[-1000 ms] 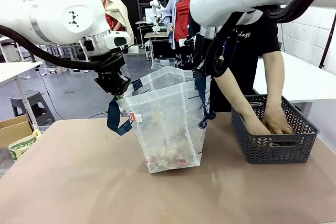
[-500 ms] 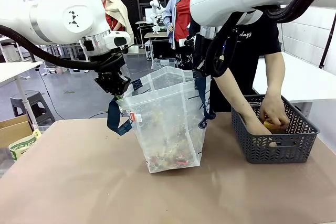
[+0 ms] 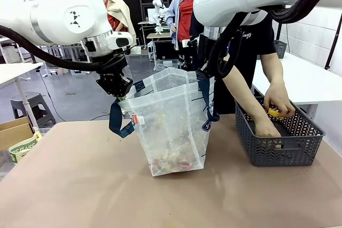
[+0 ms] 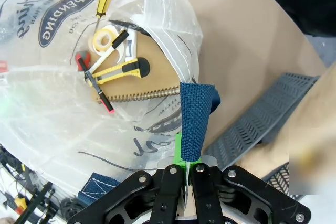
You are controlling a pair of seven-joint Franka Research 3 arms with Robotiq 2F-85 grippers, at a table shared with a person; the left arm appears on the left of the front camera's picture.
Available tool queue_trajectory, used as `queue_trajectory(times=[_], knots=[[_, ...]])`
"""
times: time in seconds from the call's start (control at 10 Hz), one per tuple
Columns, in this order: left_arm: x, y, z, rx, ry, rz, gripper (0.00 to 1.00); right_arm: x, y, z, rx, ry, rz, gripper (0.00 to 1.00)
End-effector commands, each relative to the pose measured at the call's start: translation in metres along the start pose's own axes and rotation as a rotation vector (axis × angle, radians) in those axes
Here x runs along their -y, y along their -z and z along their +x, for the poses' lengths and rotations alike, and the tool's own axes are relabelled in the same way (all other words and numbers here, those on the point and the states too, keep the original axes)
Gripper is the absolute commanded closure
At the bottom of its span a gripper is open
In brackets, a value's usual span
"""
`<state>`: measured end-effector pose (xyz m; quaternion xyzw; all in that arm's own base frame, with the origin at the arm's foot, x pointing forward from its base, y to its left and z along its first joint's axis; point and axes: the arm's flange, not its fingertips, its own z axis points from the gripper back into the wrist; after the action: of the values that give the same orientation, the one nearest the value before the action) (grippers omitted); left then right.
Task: Transfer purchased items from the store into the shopping bag.
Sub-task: Move the Reusable shopping bag to the right side of the table.
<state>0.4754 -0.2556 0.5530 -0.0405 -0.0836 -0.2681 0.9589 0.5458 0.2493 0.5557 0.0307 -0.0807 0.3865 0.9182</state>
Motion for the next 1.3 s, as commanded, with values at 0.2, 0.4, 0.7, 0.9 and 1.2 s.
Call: queue_trajectory(times=[0.2,0.4,0.7,0.9,1.2], knots=[[-0.0005,-0.0004,-0.0006,0.000,-0.011,0.006,1.00,0.0011,-0.0013,-0.0008,0.001,0.006,-0.001,1.00],[-0.0005,-0.0004,-0.0006,0.000,-0.011,0.006,1.00,0.0011,-0.0013,-0.0008,0.001,0.006,-0.001,1.00],[-0.0005,-0.0004,-0.0006,0.000,-0.011,0.006,1.00,0.0011,-0.0013,-0.0008,0.001,0.006,-0.001,1.00],[-0.0005,-0.0004,-0.0006,0.000,-0.011,0.006,1.00,0.0011,-0.0013,-0.0008,0.001,0.006,-0.001,1.00],[-0.0005,-0.0004,-0.0006,0.000,-0.011,0.006,1.00,0.0011,-0.0013,-0.0008,0.001,0.006,-0.001,1.00]])
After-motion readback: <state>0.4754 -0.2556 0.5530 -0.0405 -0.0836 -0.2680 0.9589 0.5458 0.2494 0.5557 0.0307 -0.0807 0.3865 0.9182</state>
